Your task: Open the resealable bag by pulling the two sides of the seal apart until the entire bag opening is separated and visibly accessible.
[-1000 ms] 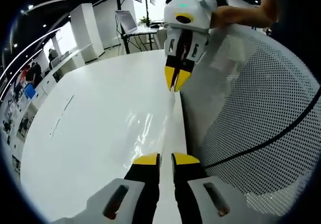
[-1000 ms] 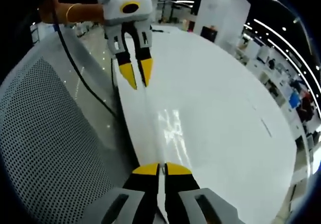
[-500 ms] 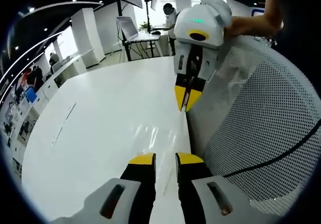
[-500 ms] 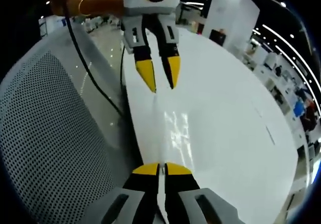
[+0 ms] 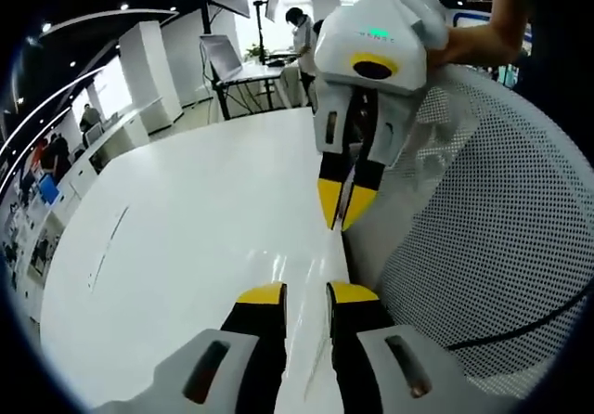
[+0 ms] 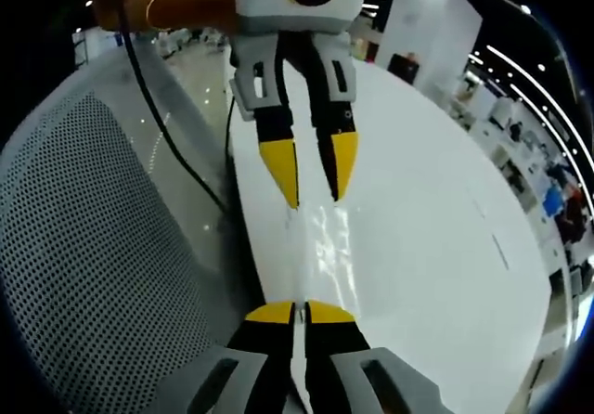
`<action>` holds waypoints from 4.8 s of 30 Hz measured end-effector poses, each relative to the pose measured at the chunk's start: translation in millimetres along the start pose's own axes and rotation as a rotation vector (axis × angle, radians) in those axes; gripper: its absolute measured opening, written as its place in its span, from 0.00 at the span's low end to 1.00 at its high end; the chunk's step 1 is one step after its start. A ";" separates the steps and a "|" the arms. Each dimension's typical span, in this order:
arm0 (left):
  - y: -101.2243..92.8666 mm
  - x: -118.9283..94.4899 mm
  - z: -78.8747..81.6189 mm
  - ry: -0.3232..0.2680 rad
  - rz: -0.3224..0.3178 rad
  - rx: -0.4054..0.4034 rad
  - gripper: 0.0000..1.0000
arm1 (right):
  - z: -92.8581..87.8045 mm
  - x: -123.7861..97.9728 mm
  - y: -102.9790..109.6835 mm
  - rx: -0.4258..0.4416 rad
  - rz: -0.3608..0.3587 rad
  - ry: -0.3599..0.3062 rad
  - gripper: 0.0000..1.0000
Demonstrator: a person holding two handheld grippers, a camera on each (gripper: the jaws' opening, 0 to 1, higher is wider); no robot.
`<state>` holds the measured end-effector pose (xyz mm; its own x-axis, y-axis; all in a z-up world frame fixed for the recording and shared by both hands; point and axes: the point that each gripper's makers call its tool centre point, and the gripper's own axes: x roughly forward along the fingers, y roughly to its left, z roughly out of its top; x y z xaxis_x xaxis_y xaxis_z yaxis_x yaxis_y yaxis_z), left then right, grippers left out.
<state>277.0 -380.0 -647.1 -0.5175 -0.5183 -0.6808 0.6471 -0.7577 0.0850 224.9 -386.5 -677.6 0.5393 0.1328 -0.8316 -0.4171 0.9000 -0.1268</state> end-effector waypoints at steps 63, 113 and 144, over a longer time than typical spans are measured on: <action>7.4 27.2 -36.8 0.162 0.035 -0.162 0.00 | 15.7 -5.8 -13.0 0.015 -0.071 -0.079 0.09; 58.5 8.5 45.8 0.044 0.329 0.015 0.00 | 29.7 -2.9 -5.7 -0.072 -0.045 -0.109 0.00; 63.2 -3.3 48.4 -0.017 0.448 0.015 0.00 | 31.2 -7.0 -14.8 -0.018 -0.095 -0.134 0.08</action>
<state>292.5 -445.3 -604.3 -0.1974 -0.8028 -0.5626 0.8015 -0.4626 0.3789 250.1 -387.8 -653.0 0.6693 0.1023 -0.7359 -0.3718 0.9037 -0.2126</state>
